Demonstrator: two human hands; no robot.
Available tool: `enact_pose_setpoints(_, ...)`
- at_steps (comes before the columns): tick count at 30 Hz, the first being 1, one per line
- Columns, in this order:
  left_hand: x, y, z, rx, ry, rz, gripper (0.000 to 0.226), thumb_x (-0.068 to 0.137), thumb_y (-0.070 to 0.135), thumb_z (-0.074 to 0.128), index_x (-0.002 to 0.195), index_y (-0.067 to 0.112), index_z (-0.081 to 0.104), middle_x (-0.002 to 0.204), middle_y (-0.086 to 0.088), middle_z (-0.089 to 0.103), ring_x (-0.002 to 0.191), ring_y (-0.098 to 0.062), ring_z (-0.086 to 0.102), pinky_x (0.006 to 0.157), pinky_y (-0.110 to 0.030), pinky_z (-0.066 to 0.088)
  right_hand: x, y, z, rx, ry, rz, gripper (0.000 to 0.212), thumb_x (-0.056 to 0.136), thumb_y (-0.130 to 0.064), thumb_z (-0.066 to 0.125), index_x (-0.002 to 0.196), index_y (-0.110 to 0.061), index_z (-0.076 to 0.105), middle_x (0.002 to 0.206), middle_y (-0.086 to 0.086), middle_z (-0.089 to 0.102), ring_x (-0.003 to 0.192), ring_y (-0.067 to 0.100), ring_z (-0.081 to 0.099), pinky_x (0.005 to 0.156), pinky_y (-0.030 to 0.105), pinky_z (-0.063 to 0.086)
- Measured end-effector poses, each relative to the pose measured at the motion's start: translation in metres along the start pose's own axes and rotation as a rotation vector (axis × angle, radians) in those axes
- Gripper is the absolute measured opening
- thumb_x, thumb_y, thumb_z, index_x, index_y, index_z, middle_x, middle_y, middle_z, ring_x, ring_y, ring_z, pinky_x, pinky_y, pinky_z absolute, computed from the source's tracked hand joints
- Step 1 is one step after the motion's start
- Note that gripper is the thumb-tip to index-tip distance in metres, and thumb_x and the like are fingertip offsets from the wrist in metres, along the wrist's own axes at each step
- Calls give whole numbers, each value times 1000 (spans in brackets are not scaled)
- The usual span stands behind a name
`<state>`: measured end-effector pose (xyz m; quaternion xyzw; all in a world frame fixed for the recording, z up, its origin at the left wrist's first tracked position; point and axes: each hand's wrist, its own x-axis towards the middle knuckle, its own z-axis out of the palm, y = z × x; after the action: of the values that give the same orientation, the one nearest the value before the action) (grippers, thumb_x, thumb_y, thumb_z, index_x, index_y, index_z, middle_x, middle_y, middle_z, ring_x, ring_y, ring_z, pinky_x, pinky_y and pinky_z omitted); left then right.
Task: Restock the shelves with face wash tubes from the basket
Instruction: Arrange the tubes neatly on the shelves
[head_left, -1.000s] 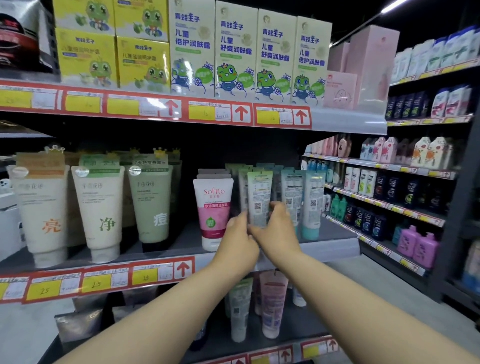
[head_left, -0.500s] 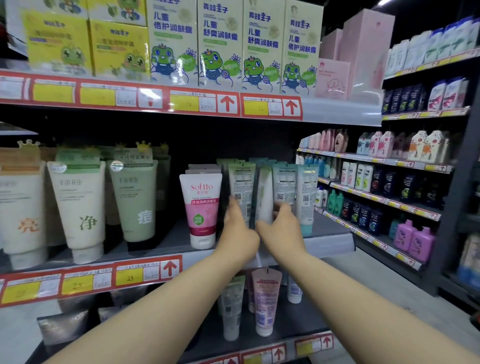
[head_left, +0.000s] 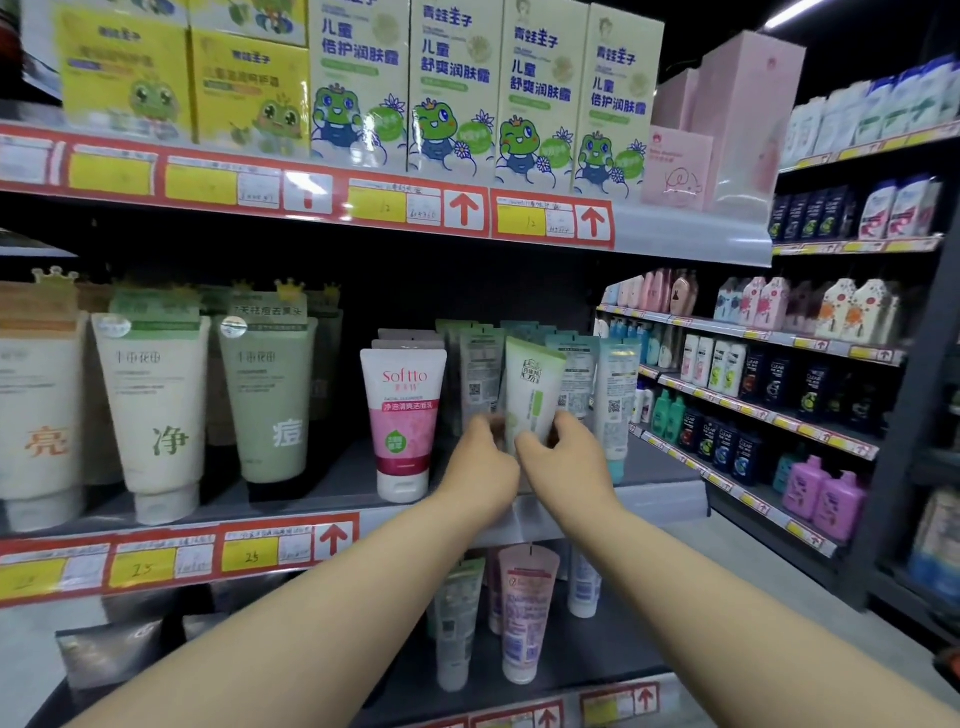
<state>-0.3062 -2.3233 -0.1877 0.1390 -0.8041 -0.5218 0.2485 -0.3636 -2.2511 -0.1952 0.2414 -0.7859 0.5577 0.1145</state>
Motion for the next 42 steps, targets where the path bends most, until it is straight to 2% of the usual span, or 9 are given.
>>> enact_pose_setpoints(5,5,-5,6,-32,35,40,37,90,9,54,127,11,46,116,-1,59,98,-11,53,81,-19,38,4,-1,6,39,-4,30,17,85,-27,54,91,-11,58,102,10,59,98,24,55,82,32,44)
enact_pose_setpoints(9,11,-8,6,21,31,50,36,91,10,53,127,12,52,124,-5,60,107,-17,58,82,-21,41,2,1,10,34,33,28,25,87,-30,54,98,-9,59,104,8,56,101,24,53,92,38,45)
enact_pose_setpoints(12,10,-10,7,72,70,51,51,91,12,51,140,13,36,141,-10,38,121,-22,48,95,-23,38,2,2,9,23,44,45,24,89,-28,52,103,-9,58,107,6,47,99,21,50,88,28,40)
enact_pose_setpoints(15,8,-9,11,66,122,47,73,92,20,55,150,17,10,152,-9,10,135,-23,31,104,-23,26,2,3,8,13,65,32,26,89,-28,53,107,-10,59,106,6,45,101,21,51,91,29,40)
enact_pose_setpoints(24,36,-10,11,61,76,-81,101,87,25,62,149,19,-18,160,-8,0,145,-26,13,118,-41,17,6,8,8,12,50,18,24,91,-29,51,101,-8,59,107,11,50,90,20,46,78,26,33)
enact_pose_setpoints(30,36,-8,12,98,134,-93,89,90,26,59,151,18,-5,156,-10,8,142,-28,18,114,-38,21,7,9,11,5,70,17,27,91,-29,51,103,-6,58,107,14,53,99,27,51,85,32,39)
enact_pose_setpoints(36,48,-11,14,-36,168,-121,88,84,23,64,150,20,6,152,-11,27,137,-29,32,113,-44,28,5,10,11,-2,73,1,18,92,-30,52,91,-11,51,103,17,51,87,22,45,76,27,33)
enact_pose_setpoints(38,53,-13,13,-54,176,-136,85,80,25,68,148,17,17,145,-11,40,131,-29,41,110,-42,34,4,11,12,-16,70,-11,21,92,-30,52,91,-10,51,102,15,50,87,23,44,75,28,32)
enact_pose_setpoints(42,67,-20,15,-97,150,-159,59,81,18,66,134,15,40,129,-9,55,116,-27,55,101,-39,45,4,13,11,-44,92,-23,25,92,-30,52,99,-7,56,100,12,49,87,23,44,72,26,28)
